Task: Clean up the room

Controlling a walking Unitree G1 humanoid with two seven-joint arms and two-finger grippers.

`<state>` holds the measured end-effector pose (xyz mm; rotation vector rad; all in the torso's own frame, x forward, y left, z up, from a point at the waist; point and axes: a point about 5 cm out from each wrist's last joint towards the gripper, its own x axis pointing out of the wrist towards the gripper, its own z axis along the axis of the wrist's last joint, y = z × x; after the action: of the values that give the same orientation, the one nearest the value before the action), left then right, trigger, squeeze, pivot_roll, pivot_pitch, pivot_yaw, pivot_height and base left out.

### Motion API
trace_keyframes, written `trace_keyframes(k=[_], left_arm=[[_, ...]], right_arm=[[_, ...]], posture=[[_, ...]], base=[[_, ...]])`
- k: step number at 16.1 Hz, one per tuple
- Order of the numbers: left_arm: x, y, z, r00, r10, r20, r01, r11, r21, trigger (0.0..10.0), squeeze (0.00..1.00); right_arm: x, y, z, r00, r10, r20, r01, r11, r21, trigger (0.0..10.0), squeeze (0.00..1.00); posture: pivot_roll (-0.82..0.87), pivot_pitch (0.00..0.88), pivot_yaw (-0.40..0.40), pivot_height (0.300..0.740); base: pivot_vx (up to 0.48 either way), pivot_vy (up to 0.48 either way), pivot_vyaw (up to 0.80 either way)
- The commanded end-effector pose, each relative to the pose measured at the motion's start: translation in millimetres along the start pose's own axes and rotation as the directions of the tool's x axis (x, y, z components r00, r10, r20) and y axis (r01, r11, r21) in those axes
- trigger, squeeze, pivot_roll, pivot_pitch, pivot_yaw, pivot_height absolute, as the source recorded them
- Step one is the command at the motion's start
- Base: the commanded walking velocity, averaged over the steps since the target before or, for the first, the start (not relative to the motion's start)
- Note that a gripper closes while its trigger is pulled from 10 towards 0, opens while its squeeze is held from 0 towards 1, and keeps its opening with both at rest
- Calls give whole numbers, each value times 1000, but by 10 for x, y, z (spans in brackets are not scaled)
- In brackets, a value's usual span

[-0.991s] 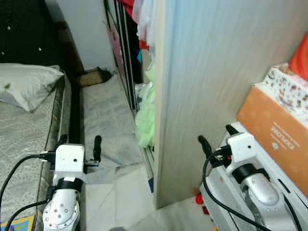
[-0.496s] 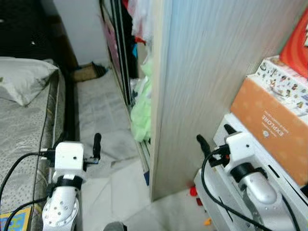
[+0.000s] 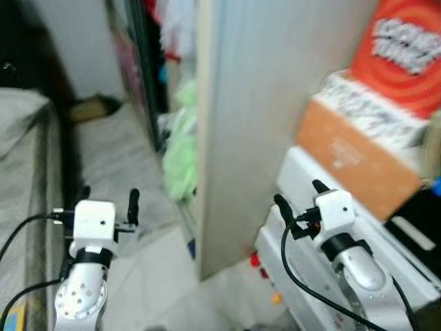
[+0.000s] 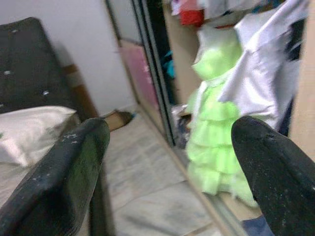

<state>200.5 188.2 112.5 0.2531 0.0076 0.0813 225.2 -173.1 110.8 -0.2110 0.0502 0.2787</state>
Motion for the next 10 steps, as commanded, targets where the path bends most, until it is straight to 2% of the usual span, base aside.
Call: trace_keyframes(k=[1,2,3,6,8,10], left_arm=[[32,16,28,1000,13,15,-13,1000,4,10000,0],[40,22,39,1000,16,18,-16,1000,5,10000,0],[52,35,58,999,26,24,-26,1000,7,10000,0],[44,38,58,999,42,17,-43,999,6,10000,0],[14,30,43,999,49,4,-49,999,-11,10000,0],[-17,5,52,999,39,23,-38,999,-17,10000,0]], right_arm=[[24,-29,22,1000,-9,9,9,1000,-13,10000,0],[34,-29,28,1000,-9,11,9,1000,-14,10000,0],[60,-33,49,1000,-11,19,11,1000,-14,10000,0],[102,-31,59,1000,-16,20,16,1000,11,10000,0],[89,-8,50,1000,17,15,-18,1000,14,10000,0],[92,57,13,987,161,-15,-160,986,36,10000,0]], posture=[[-70,0,-28,740],[-70,0,-28,740],[-68,0,-28,740],[-63,0,-31,740],[-62,0,-32,740],[-57,0,-38,740]], base=[[0,0,0],[0,0,0],[0,0,656],[0,0,800],[0,0,800],[0,0,800]])
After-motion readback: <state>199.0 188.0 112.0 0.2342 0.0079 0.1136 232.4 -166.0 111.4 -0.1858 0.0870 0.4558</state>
